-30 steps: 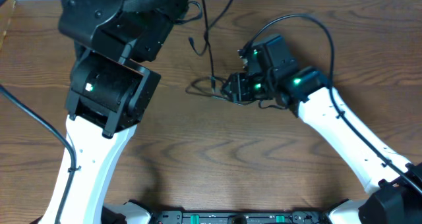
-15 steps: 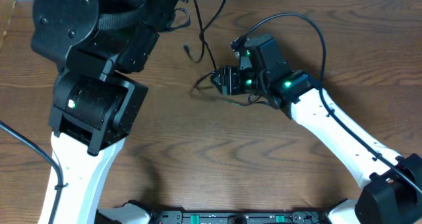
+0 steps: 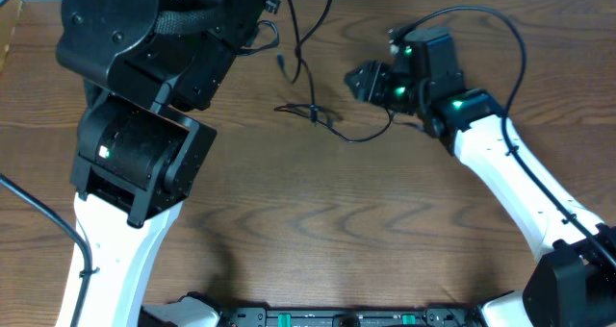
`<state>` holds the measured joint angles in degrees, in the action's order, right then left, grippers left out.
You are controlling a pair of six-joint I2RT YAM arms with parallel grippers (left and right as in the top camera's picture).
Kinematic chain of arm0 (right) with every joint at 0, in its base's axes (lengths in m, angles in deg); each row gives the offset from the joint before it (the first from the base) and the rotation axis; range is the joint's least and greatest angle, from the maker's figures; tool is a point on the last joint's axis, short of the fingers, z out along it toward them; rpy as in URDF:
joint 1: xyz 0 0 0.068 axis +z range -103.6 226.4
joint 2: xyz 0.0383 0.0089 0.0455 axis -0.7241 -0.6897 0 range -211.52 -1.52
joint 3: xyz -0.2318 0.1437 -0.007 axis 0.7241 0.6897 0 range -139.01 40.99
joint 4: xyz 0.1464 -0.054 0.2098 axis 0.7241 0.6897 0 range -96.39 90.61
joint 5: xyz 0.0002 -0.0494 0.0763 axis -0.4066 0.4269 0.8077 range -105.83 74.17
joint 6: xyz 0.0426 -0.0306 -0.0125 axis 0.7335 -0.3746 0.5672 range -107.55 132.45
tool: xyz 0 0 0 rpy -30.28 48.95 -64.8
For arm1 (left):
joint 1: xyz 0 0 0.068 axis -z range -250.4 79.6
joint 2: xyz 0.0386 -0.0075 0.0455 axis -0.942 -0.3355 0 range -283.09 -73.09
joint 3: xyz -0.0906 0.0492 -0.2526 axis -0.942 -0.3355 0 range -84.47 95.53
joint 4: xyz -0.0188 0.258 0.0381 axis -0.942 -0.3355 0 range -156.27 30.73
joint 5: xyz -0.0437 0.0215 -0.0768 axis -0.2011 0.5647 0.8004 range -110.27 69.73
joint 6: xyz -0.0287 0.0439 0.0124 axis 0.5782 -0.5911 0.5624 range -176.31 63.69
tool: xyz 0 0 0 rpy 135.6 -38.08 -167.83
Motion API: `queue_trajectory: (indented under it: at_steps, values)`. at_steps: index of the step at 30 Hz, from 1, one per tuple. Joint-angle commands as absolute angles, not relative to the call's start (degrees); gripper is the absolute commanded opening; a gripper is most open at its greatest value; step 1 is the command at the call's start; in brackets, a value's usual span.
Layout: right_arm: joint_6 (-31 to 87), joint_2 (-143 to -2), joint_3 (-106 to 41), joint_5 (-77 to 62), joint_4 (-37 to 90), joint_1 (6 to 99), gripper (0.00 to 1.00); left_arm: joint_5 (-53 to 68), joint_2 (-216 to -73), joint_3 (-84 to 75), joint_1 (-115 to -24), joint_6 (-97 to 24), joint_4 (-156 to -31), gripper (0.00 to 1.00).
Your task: Untangle cables
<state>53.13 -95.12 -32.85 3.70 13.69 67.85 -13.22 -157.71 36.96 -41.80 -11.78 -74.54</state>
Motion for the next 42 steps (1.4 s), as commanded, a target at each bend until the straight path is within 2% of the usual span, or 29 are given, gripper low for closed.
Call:
queue_trajectory:
  at_steps: [1, 6, 9, 11, 15, 16, 25, 28, 33, 37, 38, 40, 42]
  values:
    - [56.46, -95.67, -32.72, 6.74, 11.33, 66.95, 0.56, -13.87, -156.66, 37.57, -42.08, -12.76, -74.26, 0.07]
    - [56.72, -96.02, -32.7, 7.22, 11.0, 68.92, 0.54, -13.89, -156.66, 37.57, -42.1, -12.76, -74.19, 0.07]
    - [56.72, -97.24, -32.7, 7.26, 12.03, 71.85, 0.48, -13.92, -156.66, 37.57, -42.1, -12.78, -74.21, 0.07]
    - [56.7, -98.18, -32.7, 7.26, 13.91, 73.97, 0.38, -13.92, -156.66, 37.57, -42.1, -12.78, -74.19, 0.07]
    - [54.77, -98.95, -32.7, 7.24, 19.22, 77.07, 0.06, -15.47, -156.66, 37.57, -42.1, -12.93, -74.26, 0.07]
    - [54.73, -98.95, -32.7, 7.22, 20.86, 77.49, 0.01, -16.17, -156.66, 37.57, -42.1, -13.33, -74.23, 0.07]
    - [53.7, -98.92, -32.7, 8.68, 31.35, 77.55, 0.01, -32.71, -156.51, 37.57, -42.1, -22.86, -74.54, 0.08]
    - [47.17, -98.92, -32.7, 17.75, 29.03, 77.51, 0.01, -40.38, -156.55, 37.57, -42.1, -25.02, -76.66, 0.07]
    - [47.65, -98.92, -32.7, 20.62, 24.83, 77.25, 0.01, -39.53, -156.53, 37.57, -42.08, -24.96, -78.15, 0.07]
    - [50.25, -98.92, -32.72, 21.01, 18.98, 76.7, 0.02, -34.83, -156.44, 37.57, -42.04, -22.14, -78.67, 0.07]
    - [50.16, -98.92, -32.7, 20.96, 17.49, 76.83, 0.09, -33.46, -156.44, 37.57, -42.04, -21.61, -78.76, 0.07]
    - [46.64, -98.95, -32.7, 20.33, 14.91, 77.05, 0.36, -30.18, -156.44, 37.57, -42.04, -21.52, -78.76, 0.07]
    - [37.31, -98.92, -32.7, 18.45, 13.69, 77.47, 0.59, -28.14, -156.44, 37.57, -42.04, -21.5, -78.76, 0.07]
